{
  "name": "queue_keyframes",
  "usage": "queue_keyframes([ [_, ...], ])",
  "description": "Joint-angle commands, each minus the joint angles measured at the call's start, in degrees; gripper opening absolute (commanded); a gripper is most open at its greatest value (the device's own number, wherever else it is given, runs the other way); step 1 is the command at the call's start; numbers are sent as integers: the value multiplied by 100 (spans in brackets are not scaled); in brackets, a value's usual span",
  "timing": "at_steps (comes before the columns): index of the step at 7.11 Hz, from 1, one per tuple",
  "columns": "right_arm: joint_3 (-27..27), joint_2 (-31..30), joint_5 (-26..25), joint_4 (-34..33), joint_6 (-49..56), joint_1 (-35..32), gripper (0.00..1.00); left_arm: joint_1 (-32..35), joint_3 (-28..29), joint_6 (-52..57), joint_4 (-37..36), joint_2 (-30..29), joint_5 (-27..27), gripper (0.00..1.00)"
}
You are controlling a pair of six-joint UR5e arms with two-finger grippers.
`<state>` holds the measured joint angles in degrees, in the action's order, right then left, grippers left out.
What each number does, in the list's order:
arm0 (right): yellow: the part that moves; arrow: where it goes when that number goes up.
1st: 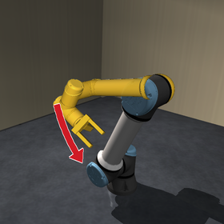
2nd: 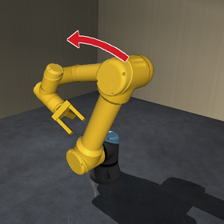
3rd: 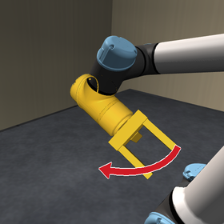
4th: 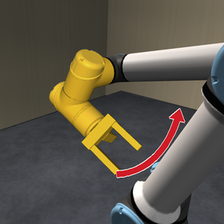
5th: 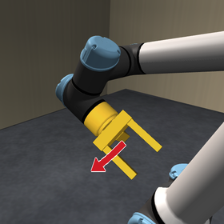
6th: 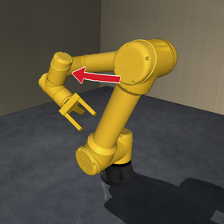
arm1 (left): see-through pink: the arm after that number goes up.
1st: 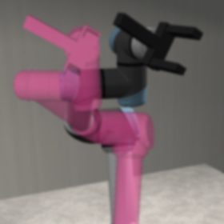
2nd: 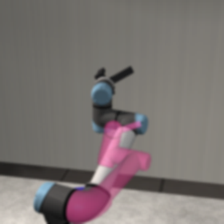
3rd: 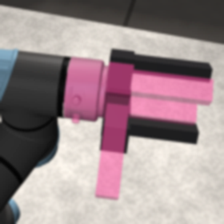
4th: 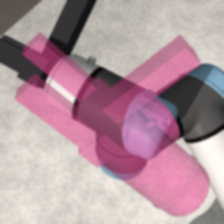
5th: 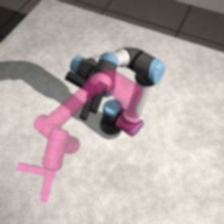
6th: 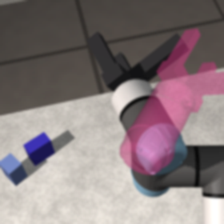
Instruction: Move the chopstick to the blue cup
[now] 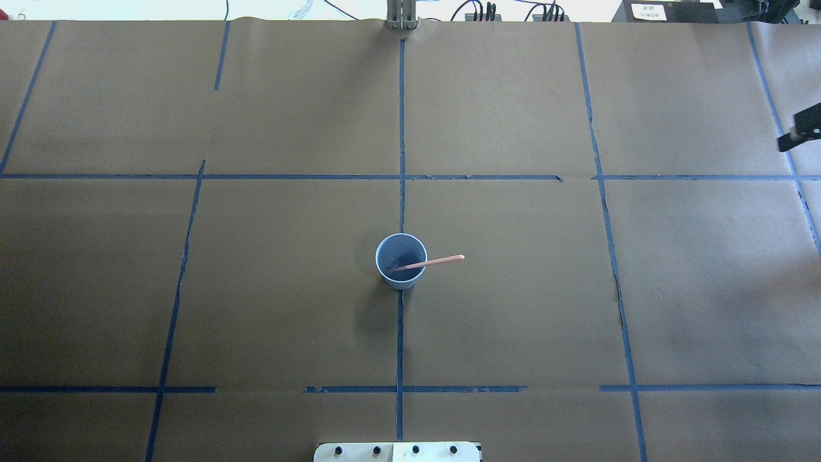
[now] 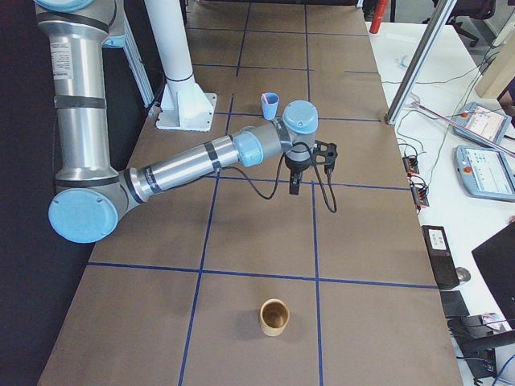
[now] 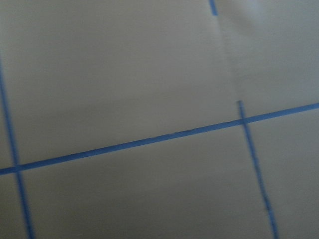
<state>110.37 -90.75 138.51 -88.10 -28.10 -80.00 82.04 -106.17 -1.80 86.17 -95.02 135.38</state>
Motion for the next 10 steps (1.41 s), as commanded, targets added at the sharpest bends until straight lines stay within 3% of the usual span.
queue_keyframes([
  [1, -338, -748, -613, -5, 2596, -804, 100, 750, 830, 1731, -320, -42, -20, 100],
  [3, -1215, -760, -563, -5, 3903, -1184, 100, 770, 1491, 1991, -320, -165, -3, 100],
  [5, -1280, -760, -554, -14, 3944, -1185, 100, 770, 1512, 2000, -320, -174, 6, 100],
  [7, -1228, -446, -589, -845, 3979, -1211, 100, 779, 1459, 2000, -329, -78, 24, 100],
  [10, -1079, -391, -598, -990, 3971, -1158, 100, 805, 1302, 2009, -189, 203, 41, 100],
])
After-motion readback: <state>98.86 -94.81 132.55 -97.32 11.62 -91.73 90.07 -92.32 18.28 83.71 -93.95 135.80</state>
